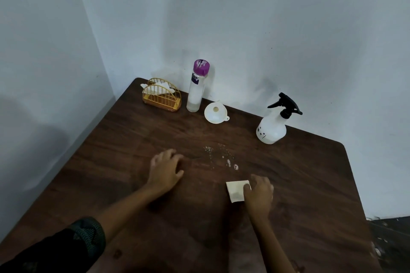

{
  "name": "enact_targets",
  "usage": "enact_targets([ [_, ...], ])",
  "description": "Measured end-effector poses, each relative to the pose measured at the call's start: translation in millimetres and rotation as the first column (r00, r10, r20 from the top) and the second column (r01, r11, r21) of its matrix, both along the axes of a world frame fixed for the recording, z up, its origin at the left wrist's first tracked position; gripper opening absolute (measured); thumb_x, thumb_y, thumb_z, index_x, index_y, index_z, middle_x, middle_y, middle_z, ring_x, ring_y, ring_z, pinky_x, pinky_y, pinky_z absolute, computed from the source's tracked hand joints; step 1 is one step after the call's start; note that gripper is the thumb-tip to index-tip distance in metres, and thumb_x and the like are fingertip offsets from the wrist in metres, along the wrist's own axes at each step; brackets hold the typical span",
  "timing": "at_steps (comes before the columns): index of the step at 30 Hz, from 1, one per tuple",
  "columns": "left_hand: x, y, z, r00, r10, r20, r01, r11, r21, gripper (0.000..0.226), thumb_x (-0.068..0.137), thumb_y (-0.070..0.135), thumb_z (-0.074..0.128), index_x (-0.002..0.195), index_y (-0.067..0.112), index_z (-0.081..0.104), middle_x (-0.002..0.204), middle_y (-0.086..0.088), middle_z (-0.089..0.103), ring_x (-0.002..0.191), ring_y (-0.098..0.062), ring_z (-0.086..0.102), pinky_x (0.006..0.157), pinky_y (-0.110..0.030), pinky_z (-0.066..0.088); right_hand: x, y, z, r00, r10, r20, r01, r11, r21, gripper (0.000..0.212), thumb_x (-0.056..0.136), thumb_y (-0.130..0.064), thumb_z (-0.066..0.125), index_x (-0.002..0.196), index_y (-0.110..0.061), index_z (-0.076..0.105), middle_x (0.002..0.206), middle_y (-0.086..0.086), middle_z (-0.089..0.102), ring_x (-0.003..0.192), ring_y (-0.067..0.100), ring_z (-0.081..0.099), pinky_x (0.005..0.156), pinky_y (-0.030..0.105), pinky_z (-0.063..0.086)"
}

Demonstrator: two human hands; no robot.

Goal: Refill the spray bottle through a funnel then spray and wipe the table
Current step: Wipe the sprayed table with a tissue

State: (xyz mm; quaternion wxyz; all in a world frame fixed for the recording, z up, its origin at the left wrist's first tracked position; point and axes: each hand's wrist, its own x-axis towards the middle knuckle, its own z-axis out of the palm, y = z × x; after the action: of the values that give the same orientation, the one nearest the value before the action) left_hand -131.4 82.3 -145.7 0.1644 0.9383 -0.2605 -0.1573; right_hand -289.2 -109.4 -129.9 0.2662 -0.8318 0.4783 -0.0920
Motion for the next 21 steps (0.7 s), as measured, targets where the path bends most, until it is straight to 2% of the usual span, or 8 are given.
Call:
enact_targets([
  [1,6.7,9.8,-4.2,1.000,0.009,0.012,-0.009,0.997,0.082,0.070,0.087,0.050,0.056,0.145,0.025,0.028,0.157,-0.004,0.016,0.144,-0.025,0.014,0.116,-0.046,0.011,-0.8,6.7,-0.2,0.998,0.009,0.058,-0.008,1.000,-0.008,0.034,0.084,-0.004,0.056,0.117,-0.003,0.063,0.122,0.014,0.059,0.117,0.031,0.048,0.097,0.039,0.039],
  [3,17.8,27.5,-12.8,0.997,0.012,-0.073,0.005,0.975,0.224,0.097,0.081,0.070,0.048,0.151,0.025,-0.002,0.159,-0.006,-0.015,0.146,-0.030,-0.012,0.114,-0.055,-0.004,1.8,22.2,-4.5,0.995,0.039,0.089,-0.042,0.999,0.033,0.036,0.089,-0.005,0.051,0.123,-0.001,0.058,0.131,0.015,0.056,0.125,0.027,0.046,0.102,0.034,0.036],
  [5,24.8,37.0,-21.6,0.981,0.003,-0.193,0.059,0.947,0.315,0.104,0.077,0.079,0.038,0.146,0.027,-0.020,0.153,-0.003,-0.033,0.141,-0.030,-0.027,0.110,-0.061,-0.011,9.0,36.4,-14.6,0.998,0.065,0.010,-0.065,0.992,0.104,0.046,0.095,-0.017,0.045,0.138,-0.001,0.041,0.149,0.013,0.037,0.141,0.022,0.028,0.111,0.031,0.026],
  [8,30.0,39.1,-26.8,0.962,-0.022,-0.271,0.113,0.938,0.327,0.104,0.077,0.080,0.033,0.142,0.029,-0.029,0.147,-0.001,-0.043,0.137,-0.030,-0.036,0.108,-0.064,-0.013,12.0,52.7,-34.8,0.980,0.146,-0.137,-0.135,0.987,0.081,0.073,0.095,-0.049,0.034,0.147,0.000,0.017,0.158,0.013,0.007,0.147,0.023,-0.001,0.118,0.035,0.009],
  [10,31.4,38.7,-27.1,0.957,-0.023,-0.289,0.120,0.939,0.322,0.103,0.078,0.080,0.034,0.142,0.029,-0.029,0.146,0.000,-0.044,0.136,-0.029,-0.037,0.108,-0.064,-0.014,6.6,57.6,-46.8,0.959,0.187,-0.212,-0.192,0.981,0.000,0.094,0.085,-0.070,0.010,0.147,0.000,0.013,0.158,0.014,0.002,0.146,0.024,-0.004,0.118,0.037,0.006],
  [12,32.0,39.0,-27.0,0.956,-0.023,-0.291,0.120,0.939,0.323,0.103,0.078,0.079,0.034,0.142,0.029,-0.030,0.146,0.001,-0.045,0.136,-0.029,-0.038,0.108,-0.064,-0.014,1.6,51.5,-52.6,0.961,0.172,-0.216,-0.190,0.980,-0.064,0.109,0.075,-0.079,-0.006,0.146,0.001,0.016,0.157,0.016,0.005,0.146,0.025,0.001,0.117,0.039,0.010],
  [17,32.0,40.1,-25.4,0.948,-0.027,-0.316,0.138,0.932,0.335,0.104,0.078,0.079,0.034,0.141,0.029,-0.031,0.144,0.001,-0.047,0.134,-0.029,-0.040,0.107,-0.064,-0.015,26.1,16.3,-48.0,0.948,0.158,-0.275,-0.186,0.979,-0.078,0.087,0.090,-0.059,0.035,0.147,0.001,0.011,0.158,0.018,0.003,0.147,0.028,-0.002,0.118,0.042,0.008],
  [21,33.3,40.2,-24.5,0.944,-0.028,-0.330,0.147,0.929,0.341,0.104,0.078,0.080,0.034,0.140,0.030,-0.032,0.144,0.001,-0.047,0.134,-0.029,-0.040,0.107,-0.064,-0.015,58.6,13.3,-45.2,0.905,0.325,-0.274,-0.351,0.935,-0.048,0.089,0.089,-0.064,0.033,0.148,-0.001,0.010,0.158,0.016,0.000,0.147,0.025,-0.007,0.118,0.038,0.001],
])
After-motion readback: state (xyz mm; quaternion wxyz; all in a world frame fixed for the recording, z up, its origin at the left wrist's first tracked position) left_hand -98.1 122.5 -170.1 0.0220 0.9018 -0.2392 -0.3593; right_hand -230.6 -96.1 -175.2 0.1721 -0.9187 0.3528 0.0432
